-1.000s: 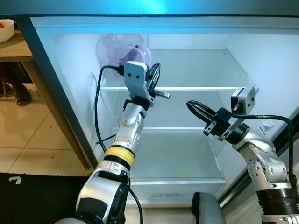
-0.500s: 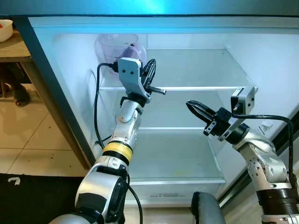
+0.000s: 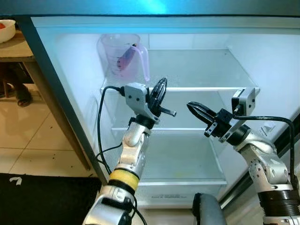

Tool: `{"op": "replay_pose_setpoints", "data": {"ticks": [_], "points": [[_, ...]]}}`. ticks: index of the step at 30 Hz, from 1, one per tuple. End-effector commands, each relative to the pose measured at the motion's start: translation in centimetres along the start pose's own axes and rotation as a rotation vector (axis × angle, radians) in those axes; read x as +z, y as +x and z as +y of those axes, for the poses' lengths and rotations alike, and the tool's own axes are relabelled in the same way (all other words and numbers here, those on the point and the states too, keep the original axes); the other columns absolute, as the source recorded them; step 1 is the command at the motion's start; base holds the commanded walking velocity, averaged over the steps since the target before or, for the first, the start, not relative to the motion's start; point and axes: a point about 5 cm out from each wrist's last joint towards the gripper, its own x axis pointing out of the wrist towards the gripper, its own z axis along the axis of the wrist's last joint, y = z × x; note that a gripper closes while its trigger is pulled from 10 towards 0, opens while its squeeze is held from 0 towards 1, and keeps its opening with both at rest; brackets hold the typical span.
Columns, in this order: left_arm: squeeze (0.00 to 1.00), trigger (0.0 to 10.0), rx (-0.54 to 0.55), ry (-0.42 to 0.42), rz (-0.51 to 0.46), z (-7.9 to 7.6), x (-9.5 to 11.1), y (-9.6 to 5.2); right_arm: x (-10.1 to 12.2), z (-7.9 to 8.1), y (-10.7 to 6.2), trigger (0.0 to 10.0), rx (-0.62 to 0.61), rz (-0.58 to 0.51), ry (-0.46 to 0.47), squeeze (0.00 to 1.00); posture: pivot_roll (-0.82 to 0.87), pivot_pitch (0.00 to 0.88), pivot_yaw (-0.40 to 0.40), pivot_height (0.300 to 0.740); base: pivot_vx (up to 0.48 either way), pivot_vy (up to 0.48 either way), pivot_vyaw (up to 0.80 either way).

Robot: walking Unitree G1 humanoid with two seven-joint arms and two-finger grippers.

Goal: Restocking fridge

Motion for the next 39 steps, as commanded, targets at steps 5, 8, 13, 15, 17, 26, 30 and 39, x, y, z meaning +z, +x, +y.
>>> {"op": "replay_pose_setpoints", "data": {"ticks": [5,8,13,15,17,26,30,39], "points": [[0.0,10.0,-0.088,-0.04,0.048,-2.6,-1.1,-1.2,-0.6,0.0,-0.1,10.0,0.002,0.027,0.003,0.0,-0.06,0.048,-0.019,0.42,0.0,0.0,0.0],[0.0,10.0,-0.055,-0.047,0.085,-2.4,-1.8,-2.4,-2.5,-1.0,-0.6,10.0,-0.094,0.111,0.022,0.0,-0.06,0.042,-0.019,0.42,0.0,0.0,0.0],[0.0,10.0,0.027,-0.037,0.108,-1.3,-2.3,-3.6,-3.6,-1.1,-1.3,10.0,-0.125,0.131,0.074,0.0,-0.05,0.037,-0.02,0.42,0.0,0.0,0.0],[0.0,10.0,0.074,-0.051,0.128,-0.7,-2.5,-4.3,-3.8,-1.1,-1.6,10.0,-0.125,0.103,0.126,0.0,-0.05,0.037,-0.02,0.42,0.0,0.0,0.0],[0.0,10.0,0.121,-0.072,0.155,-0.1,-2.9,-5.2,-4.1,-1.4,-2.1,10.0,-0.152,0.085,0.159,0.0,-0.05,0.04,-0.017,0.42,0.0,0.0,0.0],[0.0,10.0,0.126,-0.086,0.224,0.0,-3.6,-7.2,-4.8,-1.2,-3.2,10.0,-0.153,0.05,0.22,0.0,-0.04,0.047,-0.012,0.424,0.0,0.0,0.0],[0.0,10.0,0.114,-0.079,0.236,-0.2,-3.7,-7.6,-5.0,-0.9,-3.3,10.0,-0.137,0.037,0.234,0.0,-0.04,0.047,-0.012,0.444,0.0,0.0,0.0],[0.0,10.0,0.125,-0.076,0.24,0.3,-3.7,-7.4,-6.8,0.2,-2.9,10.0,-0.118,0.073,0.283,0.0,-0.04,0.048,-0.012,0.489,0.0,0.0,0.0]]}}
